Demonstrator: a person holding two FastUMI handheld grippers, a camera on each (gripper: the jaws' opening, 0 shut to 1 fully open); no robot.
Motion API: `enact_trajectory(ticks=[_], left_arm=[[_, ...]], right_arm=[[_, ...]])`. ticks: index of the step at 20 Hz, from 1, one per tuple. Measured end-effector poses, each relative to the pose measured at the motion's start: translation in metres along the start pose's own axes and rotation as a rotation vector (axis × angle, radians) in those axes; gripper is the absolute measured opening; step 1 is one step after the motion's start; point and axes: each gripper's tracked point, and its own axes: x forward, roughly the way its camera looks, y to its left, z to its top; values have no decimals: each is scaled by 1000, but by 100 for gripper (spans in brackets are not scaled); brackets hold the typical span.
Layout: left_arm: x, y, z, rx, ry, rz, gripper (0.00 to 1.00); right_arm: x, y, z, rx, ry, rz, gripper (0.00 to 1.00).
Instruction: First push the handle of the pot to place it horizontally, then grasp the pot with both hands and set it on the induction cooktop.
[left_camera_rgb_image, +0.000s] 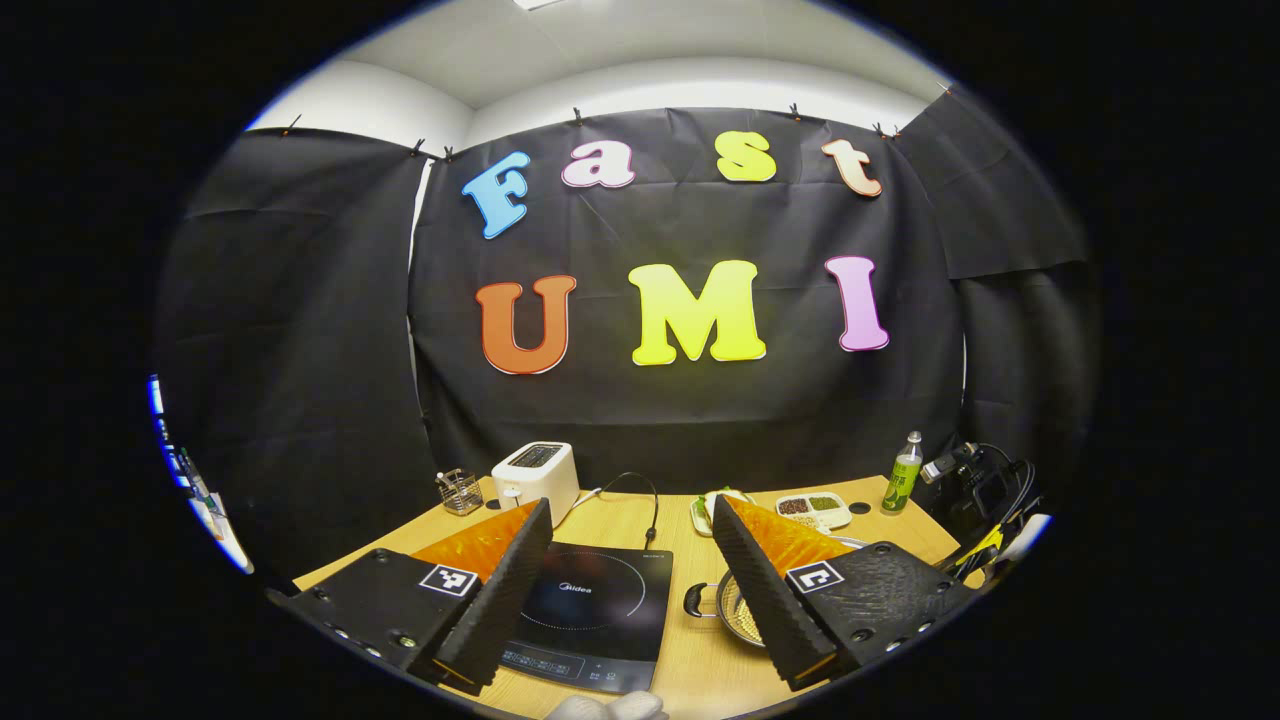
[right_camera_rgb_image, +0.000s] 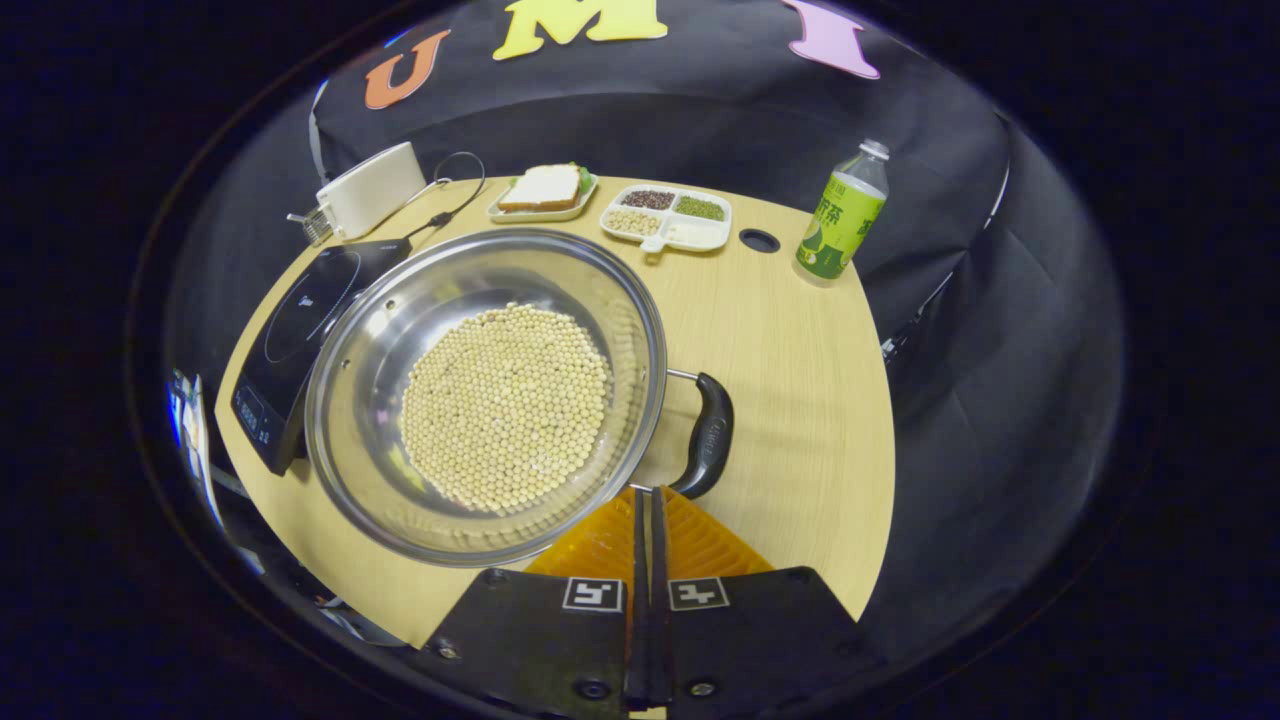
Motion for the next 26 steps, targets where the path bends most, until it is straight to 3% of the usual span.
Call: enact_trajectory(ticks=[5,10,12,15,18,19,26], left_arm=[[-7,-5,-2,1,12,15,96],[-9,-11,-15,-10,35,-44,96],[-8,-11,-22,-10,51,-69,96],[-6,-14,-33,-9,71,-126,96],[-5,-19,-43,6,78,-199,97],[-4,-21,-47,19,83,-215,97],[15,-45,-98,30,207,-287,96]], right_arm=[[-1,-6,2,-4,-20,1,4],[-38,-19,6,8,-144,-76,2],[-57,-12,1,15,-179,-72,27],[-84,-6,-4,47,-243,-102,75],[-103,-2,-15,80,-282,-144,87],[-107,1,-16,94,-294,-148,98],[-102,4,-26,152,-293,-133,99]])
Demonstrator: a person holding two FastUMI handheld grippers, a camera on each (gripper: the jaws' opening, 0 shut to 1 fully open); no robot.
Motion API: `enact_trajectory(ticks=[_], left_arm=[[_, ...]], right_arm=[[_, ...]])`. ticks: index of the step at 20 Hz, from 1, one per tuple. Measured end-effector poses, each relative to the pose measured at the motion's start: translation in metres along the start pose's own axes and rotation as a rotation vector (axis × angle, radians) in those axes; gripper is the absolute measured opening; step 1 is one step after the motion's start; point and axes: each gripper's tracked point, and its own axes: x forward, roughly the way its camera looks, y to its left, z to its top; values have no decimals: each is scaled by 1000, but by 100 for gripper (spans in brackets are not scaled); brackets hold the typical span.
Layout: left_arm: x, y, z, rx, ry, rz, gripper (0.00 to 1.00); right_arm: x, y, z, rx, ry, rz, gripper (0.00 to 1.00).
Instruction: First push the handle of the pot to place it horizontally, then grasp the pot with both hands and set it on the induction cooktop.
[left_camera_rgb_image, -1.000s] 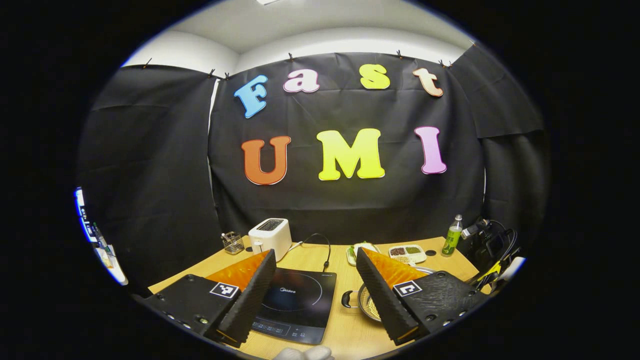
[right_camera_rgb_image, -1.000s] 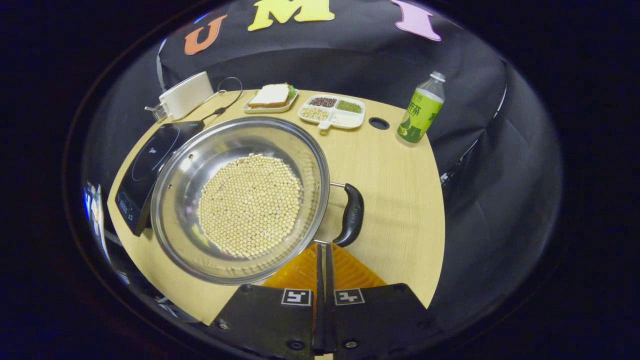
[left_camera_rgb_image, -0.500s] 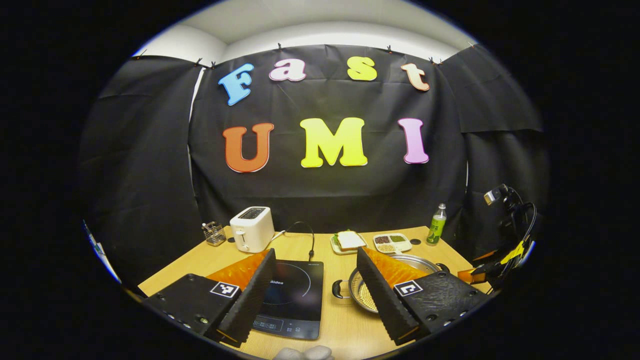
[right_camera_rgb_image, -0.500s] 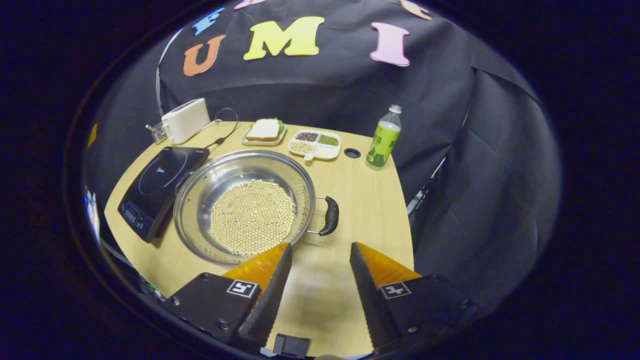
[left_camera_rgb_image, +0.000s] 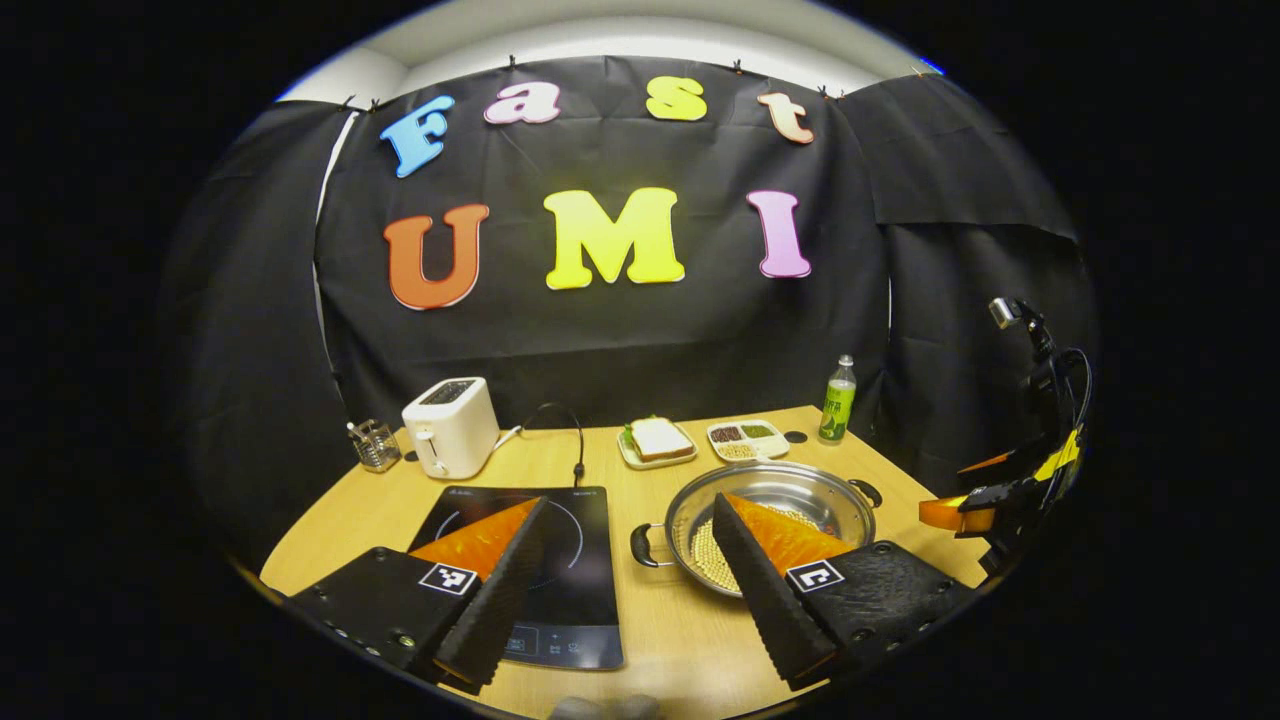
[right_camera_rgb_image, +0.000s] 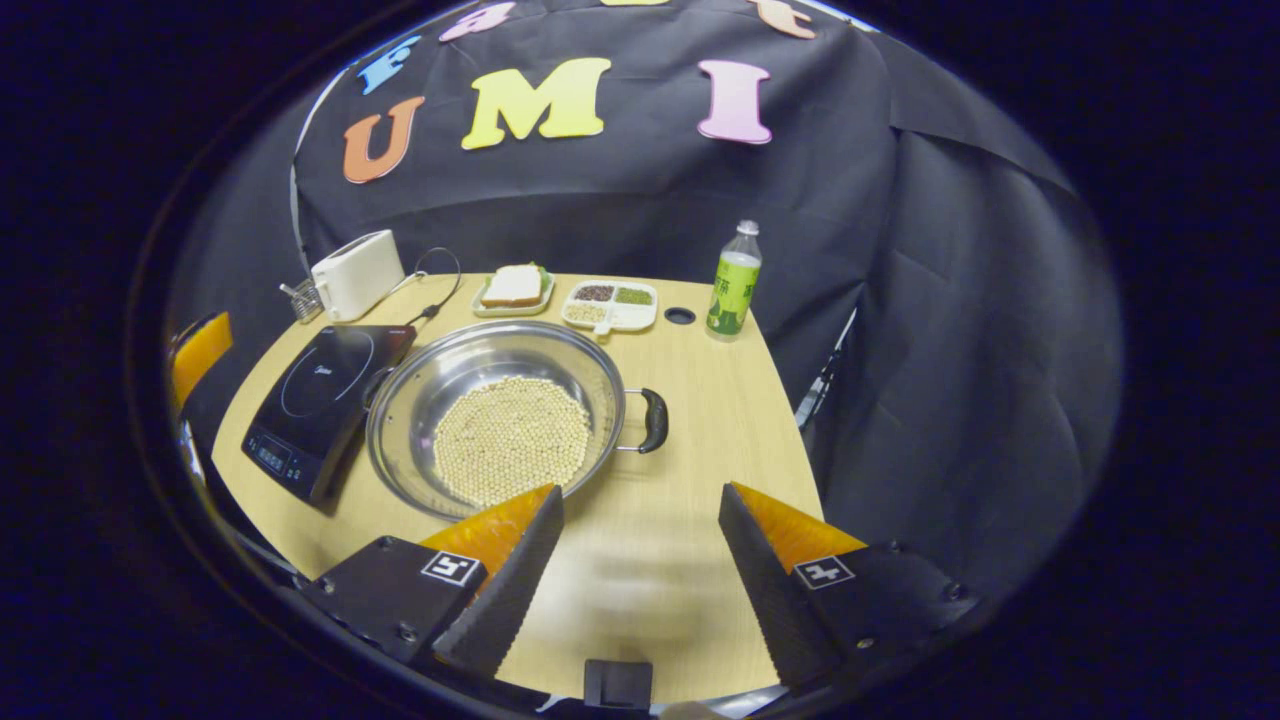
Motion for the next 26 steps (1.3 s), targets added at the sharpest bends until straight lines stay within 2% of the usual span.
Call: enact_trajectory(ticks=[5,14,19,26], left_arm=[[44,-18,-39,-72,122,-19,96],[124,-22,-84,-67,275,31,97],[149,-25,-107,-67,344,46,97],[170,-25,-128,-90,406,77,96]], right_arm=[[30,-2,5,-6,35,20,99],[104,2,22,-53,108,60,100],[142,5,25,-47,148,71,100],[163,10,20,-58,183,102,100]])
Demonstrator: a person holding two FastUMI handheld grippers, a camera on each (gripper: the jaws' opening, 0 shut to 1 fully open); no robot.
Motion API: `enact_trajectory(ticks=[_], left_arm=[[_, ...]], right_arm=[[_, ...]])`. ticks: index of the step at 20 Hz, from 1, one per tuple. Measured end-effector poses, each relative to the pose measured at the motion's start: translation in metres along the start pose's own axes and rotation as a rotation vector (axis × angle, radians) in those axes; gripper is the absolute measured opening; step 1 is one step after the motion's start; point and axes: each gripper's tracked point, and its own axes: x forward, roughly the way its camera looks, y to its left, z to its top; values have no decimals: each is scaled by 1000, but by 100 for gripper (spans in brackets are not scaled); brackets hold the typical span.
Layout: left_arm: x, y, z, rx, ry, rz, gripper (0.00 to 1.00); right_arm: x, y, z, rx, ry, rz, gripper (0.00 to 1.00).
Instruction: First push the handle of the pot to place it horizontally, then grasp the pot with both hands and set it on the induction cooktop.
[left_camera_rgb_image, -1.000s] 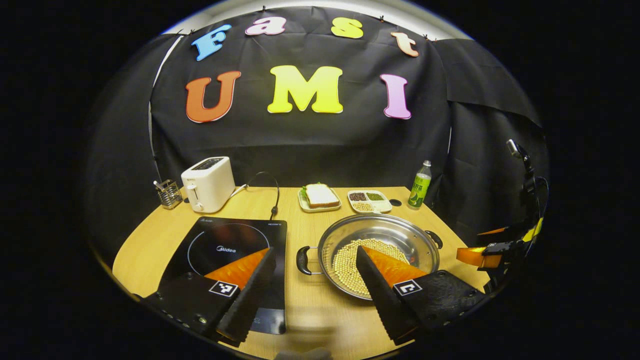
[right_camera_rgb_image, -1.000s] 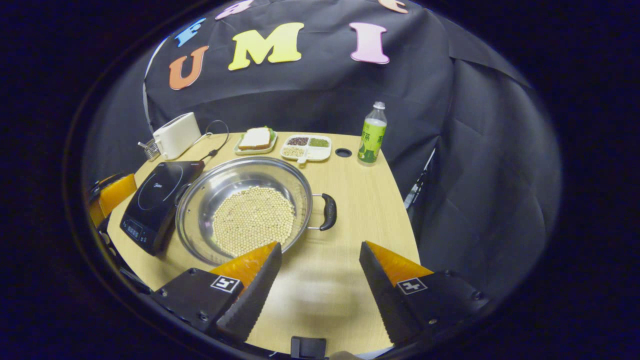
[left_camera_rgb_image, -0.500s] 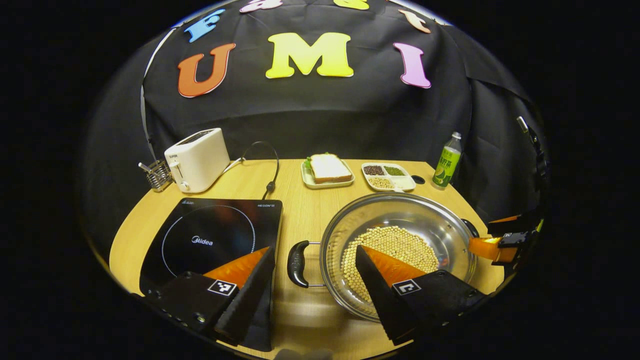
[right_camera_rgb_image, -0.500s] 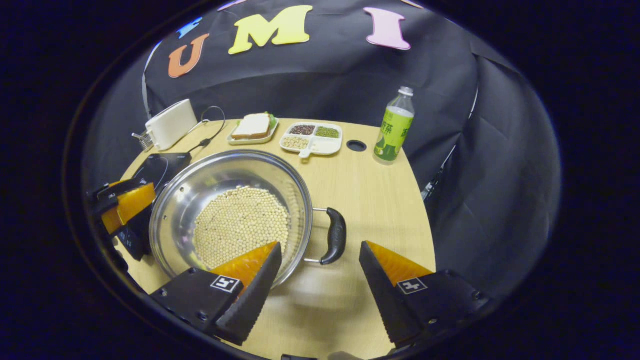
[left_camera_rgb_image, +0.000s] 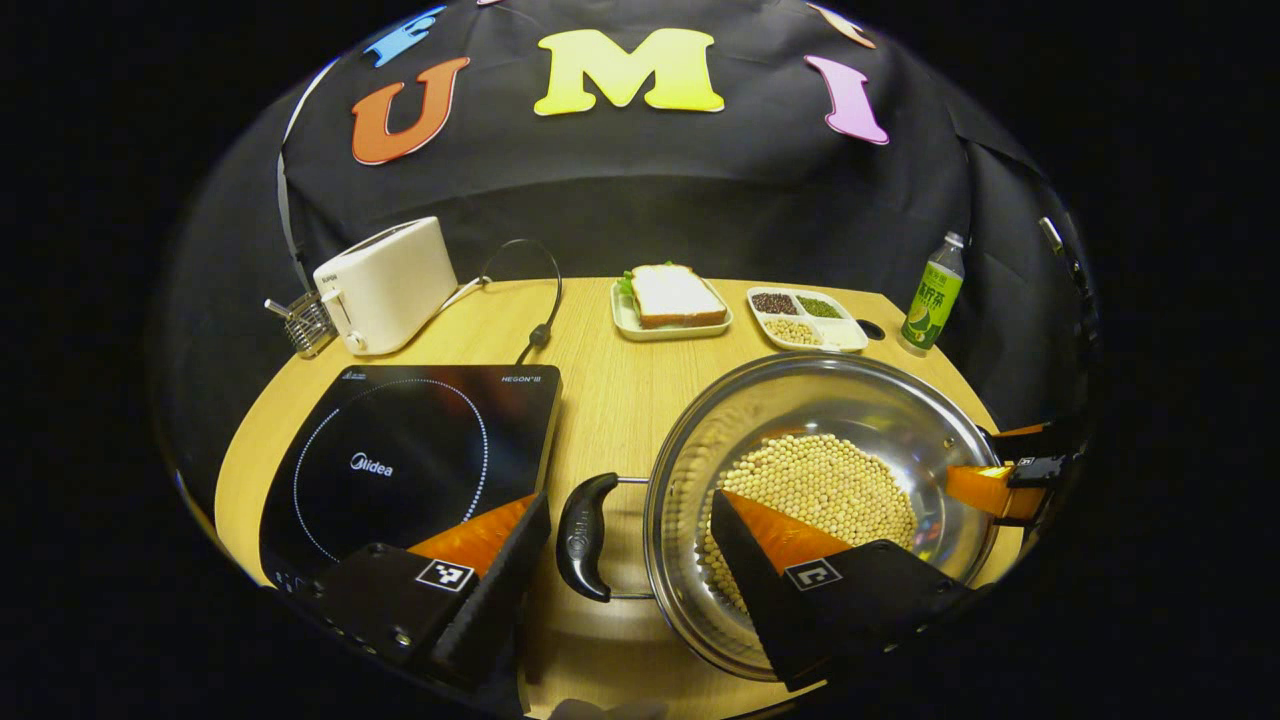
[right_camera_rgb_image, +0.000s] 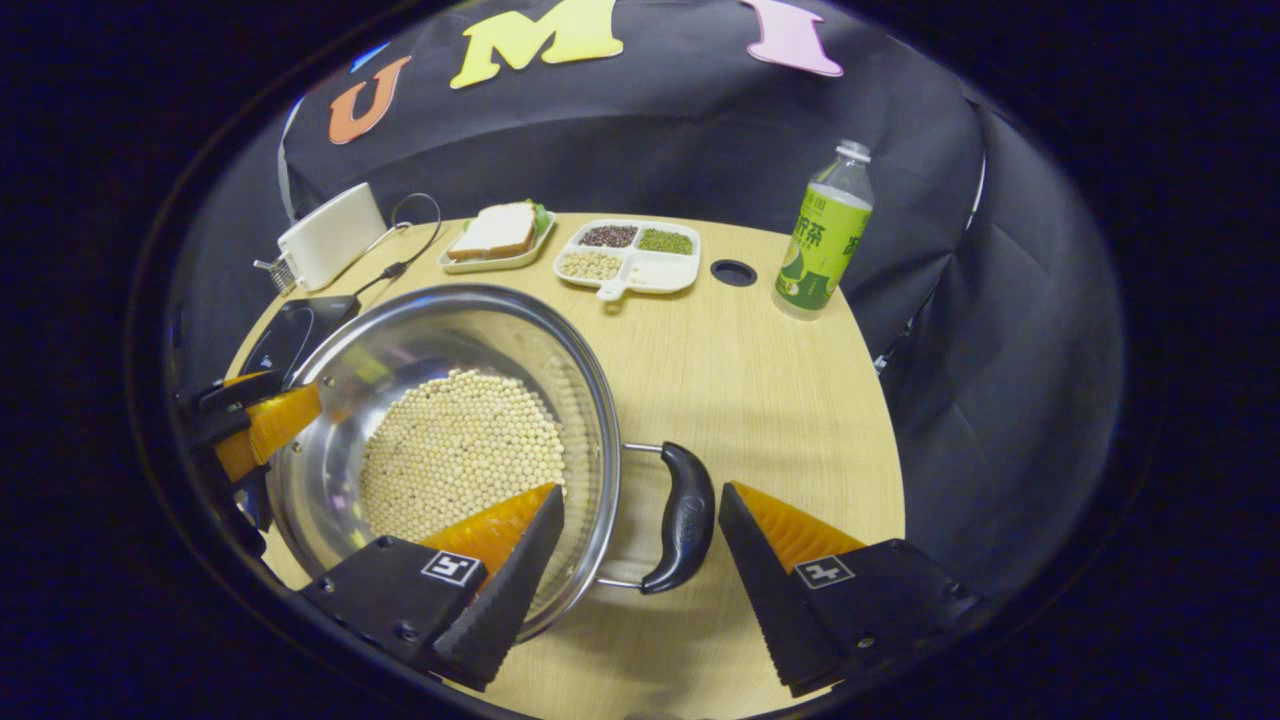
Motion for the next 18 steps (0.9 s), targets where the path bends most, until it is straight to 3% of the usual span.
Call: enact_trajectory(ticks=[4,7,10,11,12,13,15,16,17,18], left_arm=[[8,-4,-5,7,23,3,99],[13,-6,-16,-10,65,-2,99],[18,4,-18,1,85,29,92],[17,4,-19,-16,101,22,75],[17,3,-25,-29,132,10,87],[17,1,-33,-47,176,-4,63],[22,-5,-40,-118,221,-44,82],[20,-4,-34,-132,209,-53,68],[21,-4,-30,-126,192,-49,66],[22,-3,-28,-112,178,-37,52]], right_arm=[[8,6,-5,15,27,31,99],[11,2,-8,20,46,7,84],[9,0,-12,30,74,-10,75],[9,-1,-13,44,88,-18,73],[10,-1,-13,57,97,-29,72],[10,0,-14,63,106,-33,72],[9,0,-14,68,122,-26,69],[8,0,-15,81,121,-23,68],[8,0,-17,95,129,-21,66],[7,0,-16,112,126,-20,65]])
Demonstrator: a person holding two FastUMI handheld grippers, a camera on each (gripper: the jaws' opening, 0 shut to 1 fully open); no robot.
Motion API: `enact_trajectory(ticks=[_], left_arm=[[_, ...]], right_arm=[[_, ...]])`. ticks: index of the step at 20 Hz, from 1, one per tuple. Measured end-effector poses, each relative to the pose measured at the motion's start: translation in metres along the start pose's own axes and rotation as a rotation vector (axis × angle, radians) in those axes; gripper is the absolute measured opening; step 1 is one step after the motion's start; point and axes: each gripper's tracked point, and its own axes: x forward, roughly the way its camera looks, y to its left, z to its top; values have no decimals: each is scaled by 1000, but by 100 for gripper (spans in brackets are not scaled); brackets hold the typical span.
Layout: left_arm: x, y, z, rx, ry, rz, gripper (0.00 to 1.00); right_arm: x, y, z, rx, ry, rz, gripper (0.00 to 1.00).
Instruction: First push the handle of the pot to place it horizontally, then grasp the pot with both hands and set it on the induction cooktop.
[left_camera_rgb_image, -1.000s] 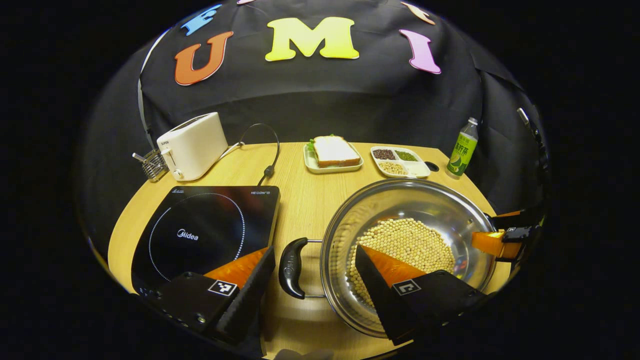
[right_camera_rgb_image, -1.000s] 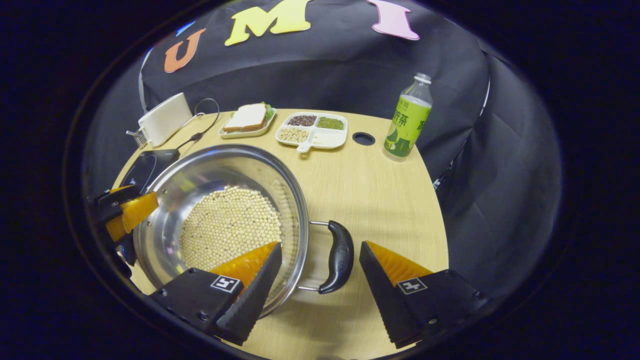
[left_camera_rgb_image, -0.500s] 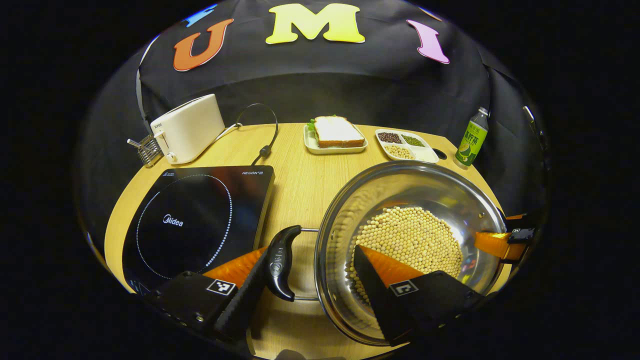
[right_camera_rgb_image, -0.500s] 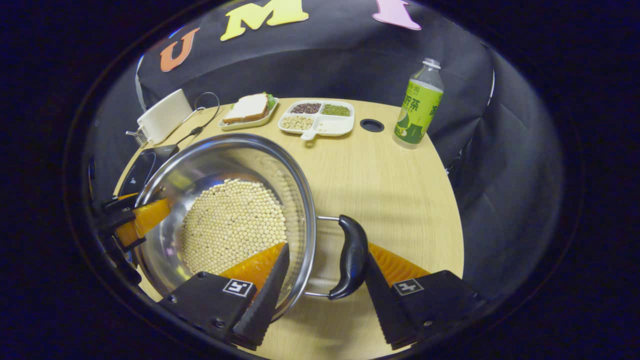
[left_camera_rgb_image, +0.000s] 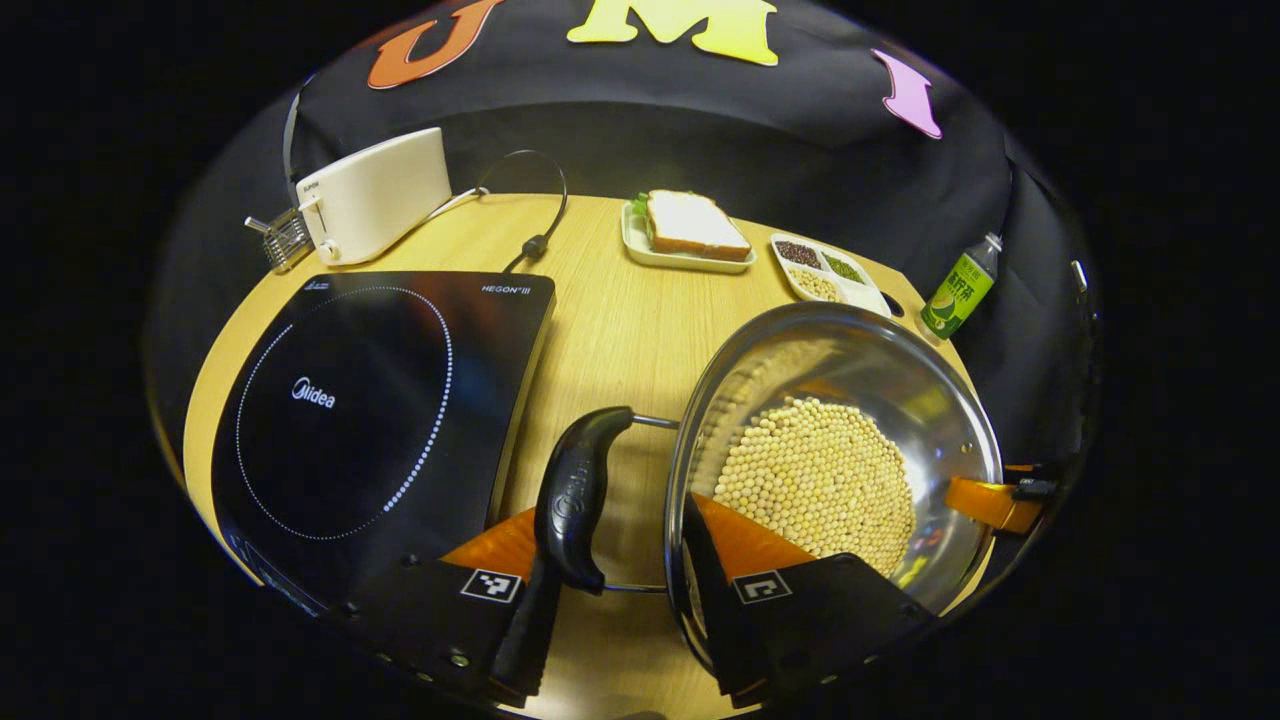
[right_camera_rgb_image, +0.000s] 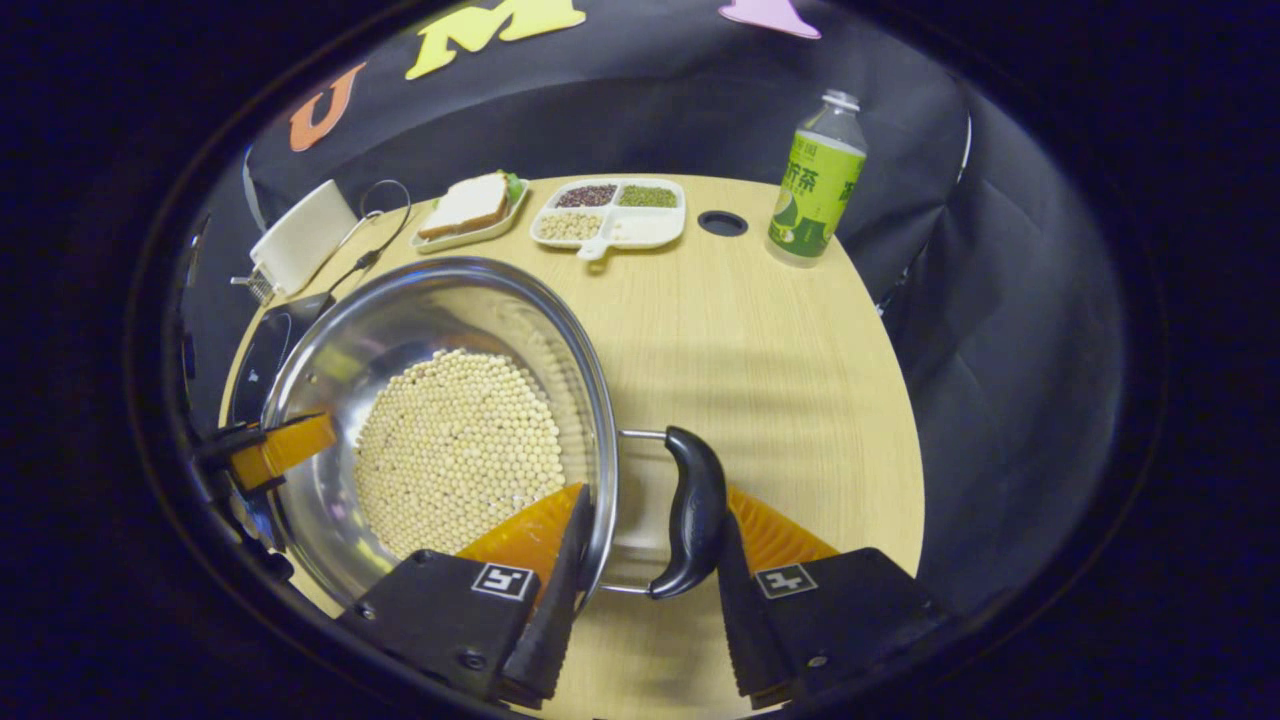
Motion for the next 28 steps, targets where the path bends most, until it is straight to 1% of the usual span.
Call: enact_trajectory(ticks=[1,2,5,7,9,10,11,12,13,14,15,16,17,18,19,20,22,23,24,25,27,28], left_arm=[[0,0,2,17,-11,11,60],[-2,-1,6,34,-30,20,60],[-8,-7,11,51,-57,16,53],[-11,-10,9,49,-52,12,48],[-10,-10,4,33,-35,8,48],[-11,-11,-1,24,-12,3,58],[-11,-13,0,20,-18,-4,48],[-10,-13,-1,23,-19,-4,58],[-11,-13,-1,27,-18,-3,59],[-10,-12,-4,30,-9,1,51],[-11,-14,-7,30,-5,-4,53],[-11,-11,-9,34,-6,4,59],[-15,-8,-2,44,-41,11,71],[-16,-8,6,55,-78,12,65],[-18,-11,13,65,-94,6,86],[-20,-14,13,75,-87,4,87],[-17,-13,6,95,-52,20,86],[-15,-7,7,109,-45,42,86],[-12,-7,7,107,-41,42,76],[-13,-9,7,105,-36,39,72],[-14,-9,7,118,-36,28,71],[-12,-10,7,111,-34,24,68]], right_arm=[[0,1,0,14,-4,5,62],[-1,2,0,26,-10,16,60],[-6,0,-4,45,-14,35,58],[-9,-1,-2,47,-31,39,58],[-11,-3,-6,54,-28,45,58],[-12,-4,-6,64,-38,49,58],[-11,-5,-5,64,-43,55,58],[-11,-6,-4,69,-49,61,57],[-10,-6,-7,65,-46,68,57],[-8,-8,-7,62,-45,72,57],[-8,-10,-7,64,-50,71,57],[-8,-12,-6,54,-63,67,57],[-11,-13,-2,37,-75,70,57],[-9,-13,-3,30,-79,73,57],[-8,-13,-4,30,-72,75,57],[-8,-14,-3,31,-74,76,57],[-9,-14,-3,29,-75,73,57],[-8,-14,-3,28,-75,75,57],[-7,-14,-4,29,-75,76,57],[-8,-14,-4,29,-76,76,58],[-7,-14,-4,23,-72,71,57],[-8,-14,-5,21,-69,68,57]])
